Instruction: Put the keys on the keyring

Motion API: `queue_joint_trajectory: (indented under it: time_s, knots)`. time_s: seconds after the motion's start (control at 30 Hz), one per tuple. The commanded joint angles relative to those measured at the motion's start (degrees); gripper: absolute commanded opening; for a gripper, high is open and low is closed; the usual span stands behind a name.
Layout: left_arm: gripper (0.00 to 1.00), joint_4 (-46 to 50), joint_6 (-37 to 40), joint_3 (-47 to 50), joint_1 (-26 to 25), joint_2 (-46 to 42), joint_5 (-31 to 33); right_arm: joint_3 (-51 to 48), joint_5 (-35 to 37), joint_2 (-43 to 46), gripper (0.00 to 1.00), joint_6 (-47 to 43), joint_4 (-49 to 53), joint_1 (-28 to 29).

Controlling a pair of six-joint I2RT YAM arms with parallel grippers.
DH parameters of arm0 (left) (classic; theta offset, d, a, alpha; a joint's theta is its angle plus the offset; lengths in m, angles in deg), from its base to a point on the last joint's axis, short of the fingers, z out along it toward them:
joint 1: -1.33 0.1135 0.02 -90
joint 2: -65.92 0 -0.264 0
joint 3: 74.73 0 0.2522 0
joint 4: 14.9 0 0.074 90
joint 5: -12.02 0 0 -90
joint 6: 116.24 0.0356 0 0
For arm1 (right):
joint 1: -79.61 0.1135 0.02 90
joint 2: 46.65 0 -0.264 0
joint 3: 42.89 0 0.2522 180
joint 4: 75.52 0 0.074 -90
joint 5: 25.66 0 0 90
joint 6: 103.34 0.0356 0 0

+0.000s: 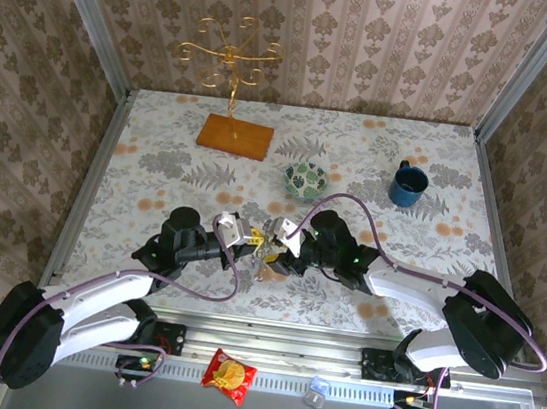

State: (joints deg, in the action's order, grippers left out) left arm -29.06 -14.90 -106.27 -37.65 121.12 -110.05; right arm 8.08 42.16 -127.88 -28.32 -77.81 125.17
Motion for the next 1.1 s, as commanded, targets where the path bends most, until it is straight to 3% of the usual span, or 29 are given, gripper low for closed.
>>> queue_joint_trajectory:
  time_s: [0.0, 0.43, 0.53, 0.6, 1.07]
  knots:
    - [0.00, -3.1, -0.2, 0.3, -0.2, -1.3, -0.4, 0.6, 3.3, -1.1, 0.42, 0.3, -2.8, 0.4]
    - [0.00, -1.7, 0.0, 0.1, -0.2, -1.8, -0.6, 0.9, 5.7, -1.4, 0.30, 0.1, -5.1, 0.8]
    - [0.00, -1.2, 0.1, 0.0, -0.2, -1.9, -0.7, 0.9, 5.6, -1.1, 0.19, -0.3, -5.3, 0.8]
    - [0.00, -0.3, 0.5, -0.1, -0.2, -2.1, -0.5, 0.8, 5.7, -0.5, 0.16, -0.6, -5.2, 0.8]
    - [0.00, 11.5, 7.6, -3.6, -0.1, -1.6, 2.0, 5.6, 6.6, 6.6, 0.00, -7.8, 7.6, 0.8]
